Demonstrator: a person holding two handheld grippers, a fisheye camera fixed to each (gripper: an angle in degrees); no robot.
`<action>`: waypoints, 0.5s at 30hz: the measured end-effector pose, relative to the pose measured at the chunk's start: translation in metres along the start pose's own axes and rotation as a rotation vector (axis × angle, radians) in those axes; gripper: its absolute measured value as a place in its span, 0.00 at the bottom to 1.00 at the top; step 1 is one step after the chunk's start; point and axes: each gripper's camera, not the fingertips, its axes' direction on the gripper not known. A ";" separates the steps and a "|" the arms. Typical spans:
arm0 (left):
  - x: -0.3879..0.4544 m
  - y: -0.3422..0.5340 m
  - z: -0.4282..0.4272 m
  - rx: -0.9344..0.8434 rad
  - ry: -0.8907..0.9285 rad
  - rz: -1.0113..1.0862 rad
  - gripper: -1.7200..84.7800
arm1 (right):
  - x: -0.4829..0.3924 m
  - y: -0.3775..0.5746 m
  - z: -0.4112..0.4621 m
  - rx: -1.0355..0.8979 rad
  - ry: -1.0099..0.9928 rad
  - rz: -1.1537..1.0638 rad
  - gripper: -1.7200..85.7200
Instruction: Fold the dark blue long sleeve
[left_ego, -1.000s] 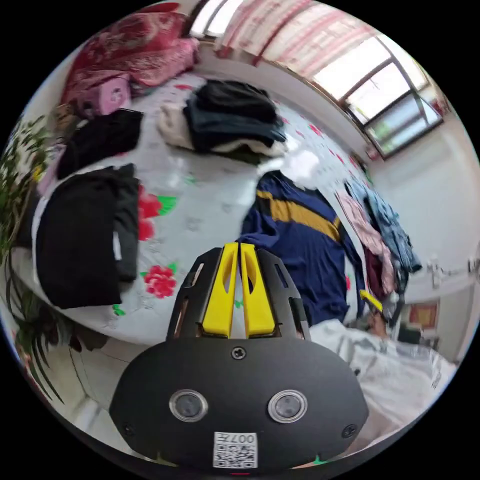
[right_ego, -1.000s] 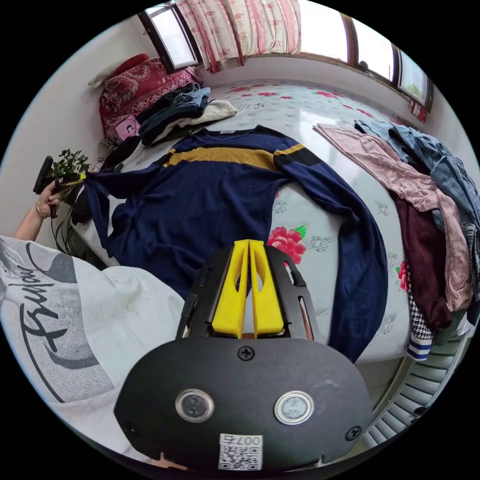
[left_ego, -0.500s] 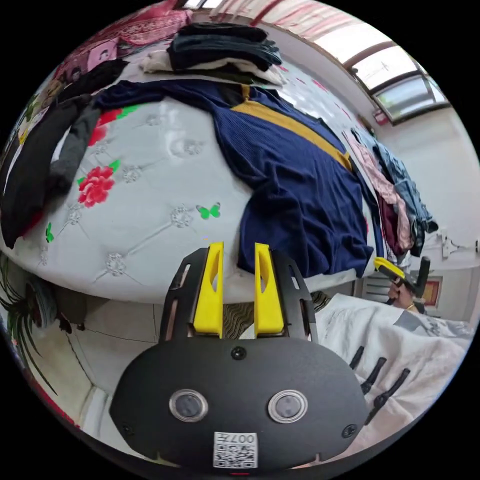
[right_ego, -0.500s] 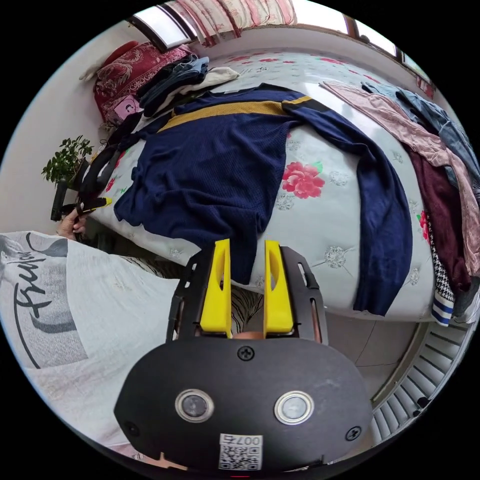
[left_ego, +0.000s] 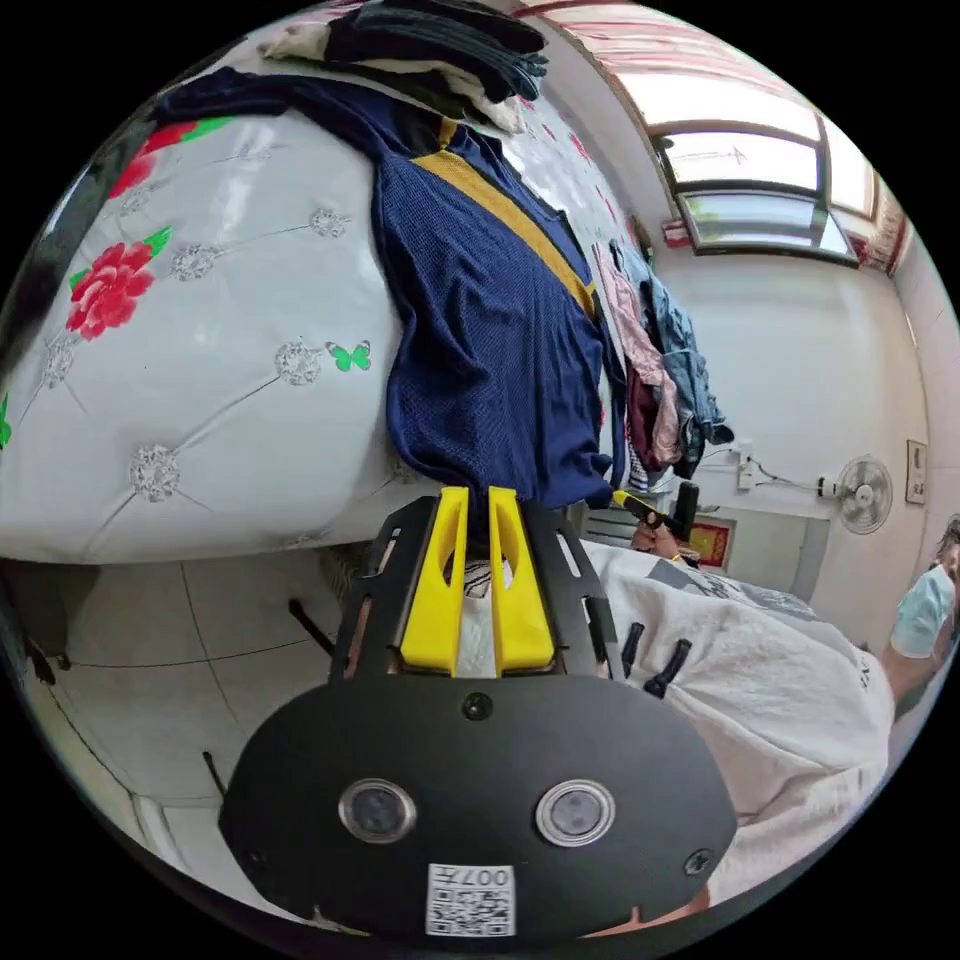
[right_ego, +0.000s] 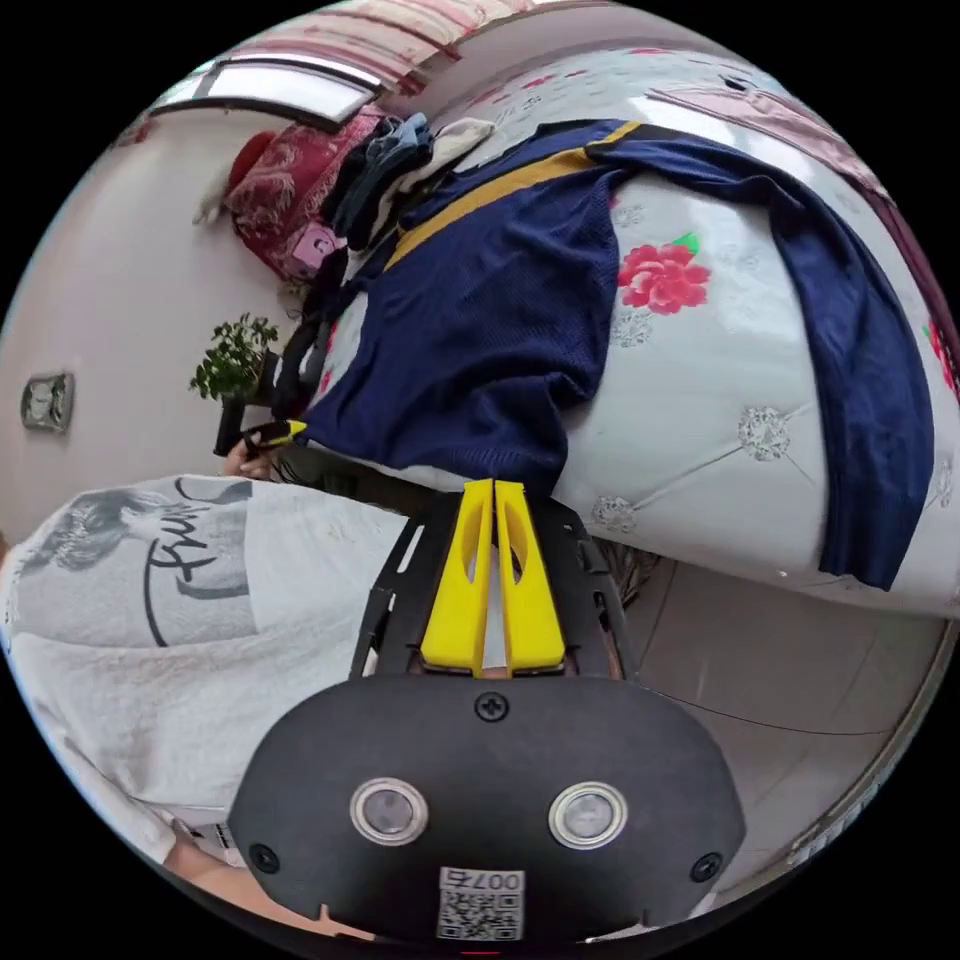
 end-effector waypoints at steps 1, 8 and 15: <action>-0.009 -0.015 -0.015 0.037 0.080 -0.053 0.06 | 0.004 -0.007 -0.008 0.027 -0.034 0.018 0.02; 0.108 -0.105 -0.096 0.184 0.167 0.255 0.05 | -0.084 -0.101 -0.137 0.378 -0.197 -0.265 0.02; 0.128 -0.025 -0.092 0.094 -0.060 0.418 0.05 | -0.129 -0.023 -0.134 0.269 0.092 -0.412 0.02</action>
